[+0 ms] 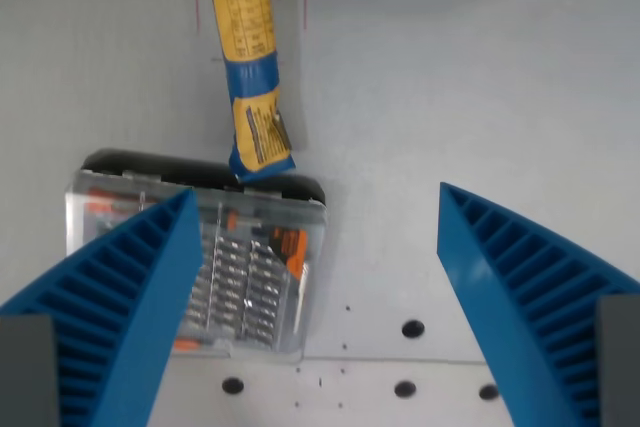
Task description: Move above the blue bag
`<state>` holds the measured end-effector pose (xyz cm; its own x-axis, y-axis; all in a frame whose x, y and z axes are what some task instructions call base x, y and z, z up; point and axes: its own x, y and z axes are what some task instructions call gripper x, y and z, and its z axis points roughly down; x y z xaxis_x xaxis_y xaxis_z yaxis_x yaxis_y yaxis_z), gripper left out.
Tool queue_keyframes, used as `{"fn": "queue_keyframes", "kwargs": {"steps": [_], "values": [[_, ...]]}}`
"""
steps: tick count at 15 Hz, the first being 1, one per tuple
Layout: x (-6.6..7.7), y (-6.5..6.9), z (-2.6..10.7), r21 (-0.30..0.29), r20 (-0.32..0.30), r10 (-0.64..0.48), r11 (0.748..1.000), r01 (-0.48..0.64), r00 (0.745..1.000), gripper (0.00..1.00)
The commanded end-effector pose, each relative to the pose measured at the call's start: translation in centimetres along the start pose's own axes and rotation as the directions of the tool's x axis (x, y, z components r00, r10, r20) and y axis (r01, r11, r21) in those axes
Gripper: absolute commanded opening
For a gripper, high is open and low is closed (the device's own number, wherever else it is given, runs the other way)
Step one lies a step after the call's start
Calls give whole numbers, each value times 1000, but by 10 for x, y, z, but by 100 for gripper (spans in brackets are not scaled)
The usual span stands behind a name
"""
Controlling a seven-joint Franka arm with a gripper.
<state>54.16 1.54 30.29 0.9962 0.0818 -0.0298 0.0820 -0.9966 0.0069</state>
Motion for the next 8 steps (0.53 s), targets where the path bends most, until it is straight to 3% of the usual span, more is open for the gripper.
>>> {"fn": "queue_keyframes", "kwargs": {"steps": [1,8], "values": [[-3,-6,14,-40,-91,13,999,-16,996,100],[4,-17,49,-64,-85,9,998,-14,996,100]]}}
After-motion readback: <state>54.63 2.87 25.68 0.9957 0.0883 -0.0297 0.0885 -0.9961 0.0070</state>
